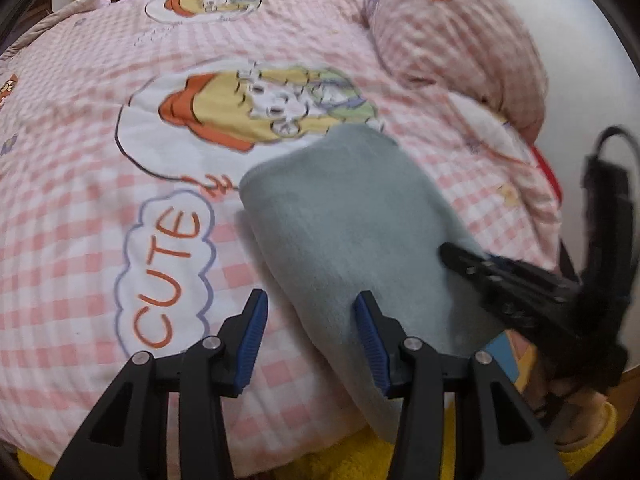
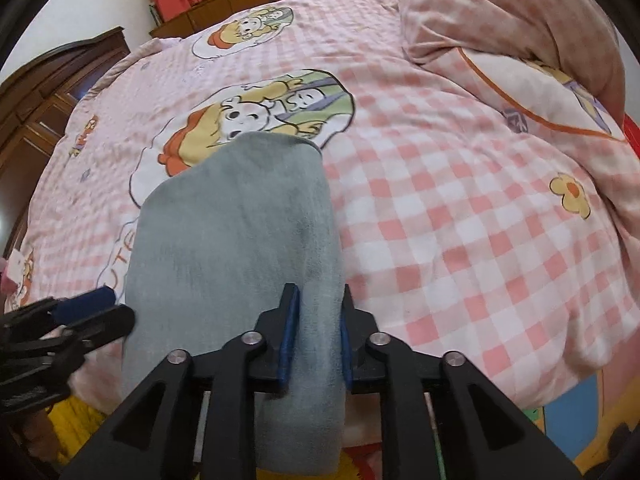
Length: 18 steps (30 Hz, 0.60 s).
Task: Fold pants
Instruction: 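Hold the bundle end with the right tool and fold it over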
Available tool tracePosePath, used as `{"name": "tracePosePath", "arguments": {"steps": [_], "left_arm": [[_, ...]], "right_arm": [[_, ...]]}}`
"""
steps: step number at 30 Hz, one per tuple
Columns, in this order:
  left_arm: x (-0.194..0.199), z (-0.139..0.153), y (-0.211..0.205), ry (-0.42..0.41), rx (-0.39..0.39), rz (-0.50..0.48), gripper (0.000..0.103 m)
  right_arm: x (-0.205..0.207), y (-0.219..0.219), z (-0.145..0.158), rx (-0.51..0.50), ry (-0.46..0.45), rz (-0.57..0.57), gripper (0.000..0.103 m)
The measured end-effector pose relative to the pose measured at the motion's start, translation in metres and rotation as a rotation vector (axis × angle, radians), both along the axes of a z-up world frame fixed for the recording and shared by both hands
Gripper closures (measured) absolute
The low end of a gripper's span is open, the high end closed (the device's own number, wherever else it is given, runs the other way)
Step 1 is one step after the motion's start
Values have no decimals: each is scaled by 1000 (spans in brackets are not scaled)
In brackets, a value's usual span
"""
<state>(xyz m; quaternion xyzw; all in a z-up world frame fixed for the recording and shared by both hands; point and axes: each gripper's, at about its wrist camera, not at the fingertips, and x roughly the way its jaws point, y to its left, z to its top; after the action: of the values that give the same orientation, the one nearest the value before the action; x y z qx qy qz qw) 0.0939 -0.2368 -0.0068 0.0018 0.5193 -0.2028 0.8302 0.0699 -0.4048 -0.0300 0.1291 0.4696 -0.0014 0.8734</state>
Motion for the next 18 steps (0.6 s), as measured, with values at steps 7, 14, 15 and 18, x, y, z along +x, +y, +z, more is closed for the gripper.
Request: {"name": "tracePosePath", "arguments": {"steps": [7, 14, 15, 18], "left_arm": [[-1, -10, 10, 52, -36, 30, 50], [-4, -6, 4, 57, -111, 20, 50], [-4, -11, 2, 71, -102, 30, 50], [-1, -20, 4, 101, -141, 59, 49]], "right_arm": [[-10, -14, 2, 36, 17, -15, 68], [-21, -13, 21, 123, -1, -19, 65], [-18, -10, 19, 108, 7, -8, 61], [-4, -5, 0, 60, 64, 22, 59]]}}
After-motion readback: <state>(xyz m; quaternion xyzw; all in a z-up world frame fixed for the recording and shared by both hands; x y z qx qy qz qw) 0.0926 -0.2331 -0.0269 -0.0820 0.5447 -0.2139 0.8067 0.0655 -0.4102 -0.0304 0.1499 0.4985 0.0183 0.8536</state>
